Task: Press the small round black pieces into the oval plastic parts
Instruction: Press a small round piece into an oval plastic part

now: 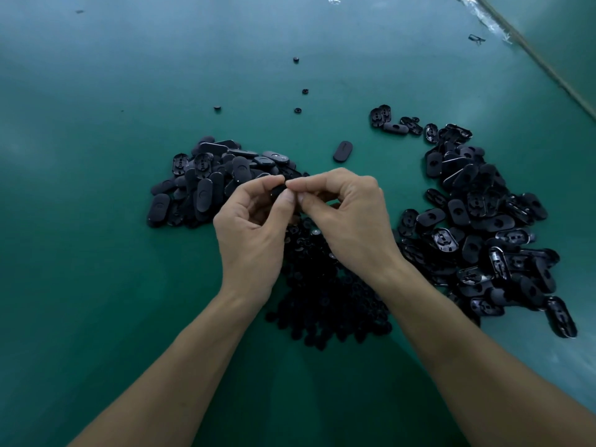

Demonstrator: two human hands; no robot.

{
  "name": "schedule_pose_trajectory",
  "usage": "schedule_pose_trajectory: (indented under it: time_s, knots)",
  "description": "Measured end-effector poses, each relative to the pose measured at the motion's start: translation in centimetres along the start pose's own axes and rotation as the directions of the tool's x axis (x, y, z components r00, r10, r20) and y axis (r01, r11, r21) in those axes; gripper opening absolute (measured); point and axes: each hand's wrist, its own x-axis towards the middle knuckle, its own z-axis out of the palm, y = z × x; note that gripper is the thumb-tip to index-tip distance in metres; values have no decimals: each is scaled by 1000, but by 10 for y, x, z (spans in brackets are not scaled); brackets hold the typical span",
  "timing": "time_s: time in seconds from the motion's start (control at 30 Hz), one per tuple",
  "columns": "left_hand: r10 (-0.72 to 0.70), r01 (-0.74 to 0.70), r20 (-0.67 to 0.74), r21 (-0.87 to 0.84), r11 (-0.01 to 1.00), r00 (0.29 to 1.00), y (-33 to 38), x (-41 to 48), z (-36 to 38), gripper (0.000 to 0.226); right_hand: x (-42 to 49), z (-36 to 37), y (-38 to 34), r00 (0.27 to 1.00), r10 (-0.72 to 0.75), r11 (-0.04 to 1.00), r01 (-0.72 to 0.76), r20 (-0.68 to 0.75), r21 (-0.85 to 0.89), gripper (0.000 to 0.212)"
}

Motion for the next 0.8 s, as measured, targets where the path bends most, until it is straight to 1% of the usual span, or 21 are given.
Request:
schedule_pose_trajectory:
  time_s: [0.17,0.3,0.4,0.5,0.57,0.8]
  knots:
    - [-24,23,-8,-45,999,1000,-1,1,-1,12,-3,2,3,999,21,998,-23,32,54,19]
    - [-31,32,17,-46,998,999,-1,1,0,15,2,-6,4,999,-11,1000,11,43,-2,21]
    - [-37,38,39,-36,999,999,0,0,0,19,9,-14,5,995,1,999,2,96,-36,25]
    - [-40,43,61,-42,998,997,0,0,0,20,17,-23,6,981,43,999,-42,189,-12,20]
    - [-43,46,64,-43,998,997,1,0,0,20,20,-27,7,973,46,999,-42,228,-19,16]
    - [-44,47,60,-53,997,997,1,0,2,21,23,-29,9,967,33,999,-24,252,-39,9]
